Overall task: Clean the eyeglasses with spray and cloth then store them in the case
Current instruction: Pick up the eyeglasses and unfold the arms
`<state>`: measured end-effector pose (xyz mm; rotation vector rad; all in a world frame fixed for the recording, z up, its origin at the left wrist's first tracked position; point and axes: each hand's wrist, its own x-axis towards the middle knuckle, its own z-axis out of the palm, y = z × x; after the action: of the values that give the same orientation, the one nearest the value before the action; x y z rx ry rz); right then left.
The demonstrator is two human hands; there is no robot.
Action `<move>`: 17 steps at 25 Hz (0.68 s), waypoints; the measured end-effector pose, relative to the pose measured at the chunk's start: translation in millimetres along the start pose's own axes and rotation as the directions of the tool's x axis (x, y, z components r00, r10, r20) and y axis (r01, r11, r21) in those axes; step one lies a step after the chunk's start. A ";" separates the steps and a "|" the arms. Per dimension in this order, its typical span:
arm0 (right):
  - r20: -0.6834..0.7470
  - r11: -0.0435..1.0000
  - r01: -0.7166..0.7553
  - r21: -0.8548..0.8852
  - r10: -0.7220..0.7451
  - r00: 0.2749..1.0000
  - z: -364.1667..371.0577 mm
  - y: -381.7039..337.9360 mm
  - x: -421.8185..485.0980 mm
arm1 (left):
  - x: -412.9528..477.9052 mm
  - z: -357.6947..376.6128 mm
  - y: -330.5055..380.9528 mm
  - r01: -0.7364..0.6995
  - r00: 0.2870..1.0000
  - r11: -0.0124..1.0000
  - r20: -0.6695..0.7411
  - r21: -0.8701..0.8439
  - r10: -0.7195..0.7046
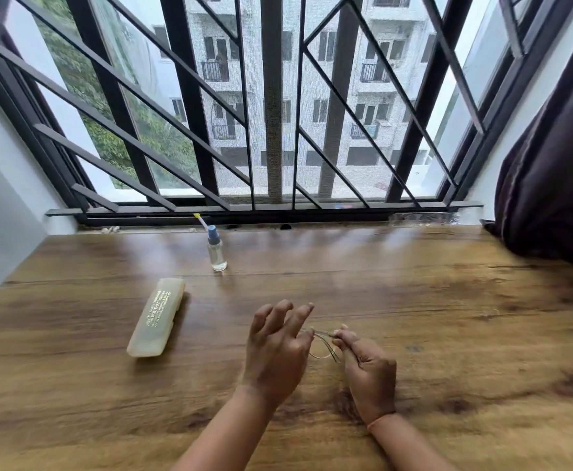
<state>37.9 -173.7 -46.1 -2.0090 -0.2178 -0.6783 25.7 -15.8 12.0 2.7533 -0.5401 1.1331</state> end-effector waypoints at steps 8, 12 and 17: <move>-0.002 0.999 0.042 0.013 -0.042 0.999 -1.1 -0.9 0.5 | -4.1 0.8 -7.4 -0.136 0.979 0.991 -0.154 -0.008 0.133; 0.002 0.999 0.051 0.010 -0.051 0.999 -1.7 1.8 0.2 | -4.2 -2.5 -7.2 -0.073 0.977 0.996 -0.204 -0.058 0.060; -0.015 0.999 0.041 0.017 -0.041 0.999 -1.4 1.0 0.3 | -2.5 -8.6 -9.5 0.101 0.949 0.976 -0.276 -0.194 -0.153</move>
<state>38.1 -175.4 -46.1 -1.9868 -0.2554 -0.7146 21.9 -4.2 16.6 2.3760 -0.3982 1.3529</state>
